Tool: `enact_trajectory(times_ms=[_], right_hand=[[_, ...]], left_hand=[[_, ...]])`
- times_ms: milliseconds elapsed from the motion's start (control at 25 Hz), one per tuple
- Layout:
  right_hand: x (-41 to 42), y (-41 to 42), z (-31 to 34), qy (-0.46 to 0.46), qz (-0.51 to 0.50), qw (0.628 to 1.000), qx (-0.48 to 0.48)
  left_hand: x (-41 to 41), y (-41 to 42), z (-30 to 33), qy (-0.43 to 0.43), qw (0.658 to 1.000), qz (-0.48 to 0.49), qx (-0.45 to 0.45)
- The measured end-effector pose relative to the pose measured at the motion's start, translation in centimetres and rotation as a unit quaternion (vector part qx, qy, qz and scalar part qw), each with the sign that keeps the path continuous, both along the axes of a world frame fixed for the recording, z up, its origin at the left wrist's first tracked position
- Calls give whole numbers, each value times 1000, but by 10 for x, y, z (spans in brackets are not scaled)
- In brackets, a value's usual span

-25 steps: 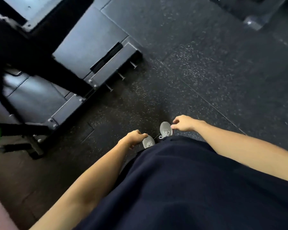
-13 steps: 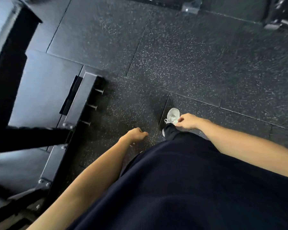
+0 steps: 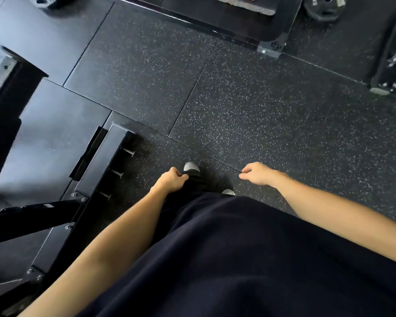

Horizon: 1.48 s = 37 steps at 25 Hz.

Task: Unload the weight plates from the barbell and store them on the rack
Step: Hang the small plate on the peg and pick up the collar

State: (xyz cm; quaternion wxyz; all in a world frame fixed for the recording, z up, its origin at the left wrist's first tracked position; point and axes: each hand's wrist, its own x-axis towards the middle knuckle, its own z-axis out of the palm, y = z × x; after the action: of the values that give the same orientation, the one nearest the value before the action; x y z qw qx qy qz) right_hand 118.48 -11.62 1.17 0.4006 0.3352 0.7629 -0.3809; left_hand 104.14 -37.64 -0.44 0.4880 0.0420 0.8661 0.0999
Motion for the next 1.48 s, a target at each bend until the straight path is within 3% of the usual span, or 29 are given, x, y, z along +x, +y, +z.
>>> enact_trajectory(times_ms=[120, 280, 560, 680, 840, 1080, 1240, 1360, 1480], right_hand=[[-64, 24, -9, -8, 40, 999, -6], [-184, 59, -15, -17, 88, 996, -1], [-421, 109, 8, 48, 114, 992, 28], [-500, 117, 8, 57, 89, 994, 10], [-621, 132, -5, 51, 131, 990, -7], [-825, 159, 4, 48, 264, 963, -8], [-952, 160, 20, 42, 333, 942, -5], [-1024, 146, 16, 37, 369, 929, -11], [-1100, 120, 5, 18, 421, 907, -4]], left_hand=[[-47, 18, -12, -25, 999, 10, -21], [-150, 48, -20, -69, 997, 36, 17], [-363, 78, 2, 10, 996, 77, 37], [-419, 84, 2, -20, 991, 117, 56], [-505, 92, -10, -79, 981, 168, 51], [-662, 111, 0, -69, 963, 254, 53], [-751, 112, 9, -16, 941, 334, 58], [-800, 106, 9, -12, 947, 318, 35], [-859, 88, -5, -66, 957, 282, 25]])
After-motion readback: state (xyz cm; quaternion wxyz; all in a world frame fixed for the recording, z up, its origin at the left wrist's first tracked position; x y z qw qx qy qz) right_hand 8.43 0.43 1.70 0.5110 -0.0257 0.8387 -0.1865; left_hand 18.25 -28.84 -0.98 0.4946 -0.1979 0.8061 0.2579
